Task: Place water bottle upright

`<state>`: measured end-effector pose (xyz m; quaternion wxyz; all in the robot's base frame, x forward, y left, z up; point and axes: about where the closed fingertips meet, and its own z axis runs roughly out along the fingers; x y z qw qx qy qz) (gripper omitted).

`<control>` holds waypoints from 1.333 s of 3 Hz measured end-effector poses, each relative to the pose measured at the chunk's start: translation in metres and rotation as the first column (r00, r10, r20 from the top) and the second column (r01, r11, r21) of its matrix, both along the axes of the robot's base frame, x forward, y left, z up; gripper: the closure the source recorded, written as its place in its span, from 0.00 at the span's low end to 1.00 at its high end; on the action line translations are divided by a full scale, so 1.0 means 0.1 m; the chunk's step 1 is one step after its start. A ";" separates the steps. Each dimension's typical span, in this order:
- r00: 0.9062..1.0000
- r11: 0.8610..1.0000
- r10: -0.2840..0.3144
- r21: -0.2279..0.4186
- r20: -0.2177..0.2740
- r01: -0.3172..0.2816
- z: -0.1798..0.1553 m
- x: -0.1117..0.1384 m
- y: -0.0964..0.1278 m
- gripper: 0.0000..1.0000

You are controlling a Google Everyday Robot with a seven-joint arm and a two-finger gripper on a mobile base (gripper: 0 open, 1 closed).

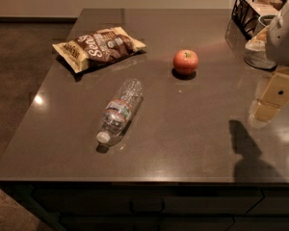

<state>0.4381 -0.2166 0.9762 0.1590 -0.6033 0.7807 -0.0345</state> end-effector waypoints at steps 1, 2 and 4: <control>1.000 1.000 0.000 0.000 0.000 0.000 0.00 0.00 0.00 0.00; 0.998 0.998 0.062 0.010 0.004 -0.063 0.04 0.09 0.14 0.00; 0.914 0.913 0.406 -0.044 0.019 -0.405 0.08 0.47 1.05 0.00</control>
Offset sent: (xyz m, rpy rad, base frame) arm 0.0206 0.0315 0.0058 0.0240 0.0164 0.1529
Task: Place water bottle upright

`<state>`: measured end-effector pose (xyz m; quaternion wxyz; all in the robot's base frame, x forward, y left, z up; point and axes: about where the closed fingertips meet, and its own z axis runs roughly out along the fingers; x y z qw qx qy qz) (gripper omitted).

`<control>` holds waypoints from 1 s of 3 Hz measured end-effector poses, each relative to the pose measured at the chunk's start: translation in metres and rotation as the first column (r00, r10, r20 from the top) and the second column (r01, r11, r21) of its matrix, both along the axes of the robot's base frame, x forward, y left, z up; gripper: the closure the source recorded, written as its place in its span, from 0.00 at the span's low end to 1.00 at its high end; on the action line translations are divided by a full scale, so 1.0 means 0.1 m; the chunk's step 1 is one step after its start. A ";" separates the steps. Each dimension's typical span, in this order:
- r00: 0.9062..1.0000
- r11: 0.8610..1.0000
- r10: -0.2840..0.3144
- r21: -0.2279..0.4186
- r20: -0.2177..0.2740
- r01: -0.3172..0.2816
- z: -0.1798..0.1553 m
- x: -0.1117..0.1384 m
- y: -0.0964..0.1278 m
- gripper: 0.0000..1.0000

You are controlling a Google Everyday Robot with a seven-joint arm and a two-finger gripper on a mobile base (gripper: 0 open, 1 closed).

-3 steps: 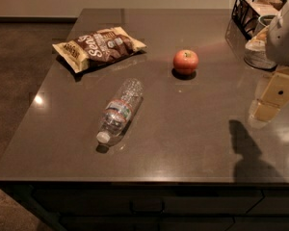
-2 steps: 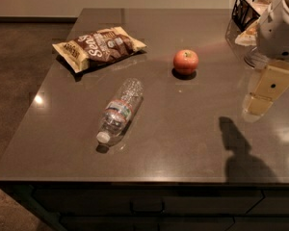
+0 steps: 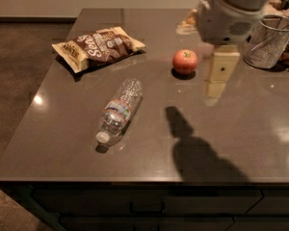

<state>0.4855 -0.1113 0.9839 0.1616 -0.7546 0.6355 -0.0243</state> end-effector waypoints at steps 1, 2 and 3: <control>0.988 0.988 0.152 -0.034 0.013 -0.151 -0.07 0.06 0.40 0.00; 0.946 0.942 0.325 -0.091 0.003 -0.324 -0.20 0.05 0.85 0.00; 0.890 0.880 0.455 -0.138 -0.035 -0.455 -0.40 0.00 1.15 0.00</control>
Offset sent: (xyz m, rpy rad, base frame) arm 0.0019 0.1335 -0.0445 -0.1723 0.0156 0.5535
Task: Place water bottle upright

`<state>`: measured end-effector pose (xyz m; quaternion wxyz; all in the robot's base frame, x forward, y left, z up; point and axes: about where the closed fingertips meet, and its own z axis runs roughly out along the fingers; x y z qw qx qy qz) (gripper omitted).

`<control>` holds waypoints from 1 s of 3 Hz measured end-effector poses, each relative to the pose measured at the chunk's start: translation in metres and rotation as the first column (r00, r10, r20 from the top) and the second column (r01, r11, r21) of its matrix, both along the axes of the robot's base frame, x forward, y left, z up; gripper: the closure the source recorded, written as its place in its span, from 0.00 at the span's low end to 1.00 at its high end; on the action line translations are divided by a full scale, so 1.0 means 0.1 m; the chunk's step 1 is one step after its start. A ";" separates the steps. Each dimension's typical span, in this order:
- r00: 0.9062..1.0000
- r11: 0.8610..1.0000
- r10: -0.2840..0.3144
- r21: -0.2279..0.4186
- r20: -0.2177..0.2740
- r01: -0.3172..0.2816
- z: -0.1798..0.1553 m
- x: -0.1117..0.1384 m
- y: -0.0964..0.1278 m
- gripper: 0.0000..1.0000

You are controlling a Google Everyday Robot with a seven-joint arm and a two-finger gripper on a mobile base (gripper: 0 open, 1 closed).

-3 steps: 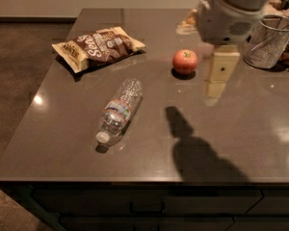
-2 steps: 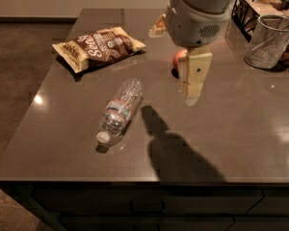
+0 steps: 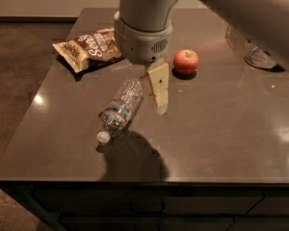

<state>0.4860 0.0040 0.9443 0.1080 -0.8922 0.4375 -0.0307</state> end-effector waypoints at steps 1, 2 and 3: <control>0.994 0.993 0.107 -0.053 -0.030 -0.109 -0.25 -0.04 0.21 0.00; 0.982 0.981 0.174 -0.079 -0.073 -0.179 -0.48 -0.04 0.36 0.00; 0.964 0.967 0.235 -0.072 -0.123 -0.245 -0.70 -0.05 0.43 0.00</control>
Offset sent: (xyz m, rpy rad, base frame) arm -0.0078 0.0455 -0.0754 -0.1452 0.1393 0.2593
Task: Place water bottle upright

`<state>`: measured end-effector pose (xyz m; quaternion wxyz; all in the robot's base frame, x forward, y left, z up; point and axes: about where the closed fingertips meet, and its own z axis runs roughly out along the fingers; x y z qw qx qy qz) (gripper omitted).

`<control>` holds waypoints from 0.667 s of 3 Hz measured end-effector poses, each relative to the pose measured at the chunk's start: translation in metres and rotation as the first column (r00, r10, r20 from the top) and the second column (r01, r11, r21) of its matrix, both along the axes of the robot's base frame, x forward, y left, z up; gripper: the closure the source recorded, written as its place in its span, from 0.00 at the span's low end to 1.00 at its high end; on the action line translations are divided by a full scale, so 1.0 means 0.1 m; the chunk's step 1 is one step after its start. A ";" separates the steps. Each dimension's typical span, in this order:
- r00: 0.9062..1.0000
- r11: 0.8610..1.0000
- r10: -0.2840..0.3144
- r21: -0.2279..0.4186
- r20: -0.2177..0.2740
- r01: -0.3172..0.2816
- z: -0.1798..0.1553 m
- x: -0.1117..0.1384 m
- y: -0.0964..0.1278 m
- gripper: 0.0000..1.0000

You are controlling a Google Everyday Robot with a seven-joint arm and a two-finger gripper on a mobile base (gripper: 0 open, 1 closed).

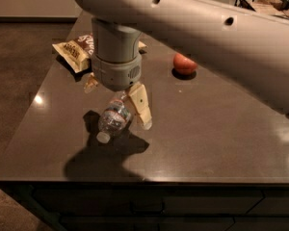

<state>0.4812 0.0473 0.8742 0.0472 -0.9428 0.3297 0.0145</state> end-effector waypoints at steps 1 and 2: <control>0.999 0.999 0.043 -0.002 -0.026 -0.043 -0.11 -0.01 -0.02 0.00; 0.996 0.996 0.083 -0.025 -0.027 -0.084 -0.21 -0.01 -0.06 0.17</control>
Offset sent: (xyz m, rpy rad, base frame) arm -0.0046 -0.0178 -0.0352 -0.0828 0.0483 0.1363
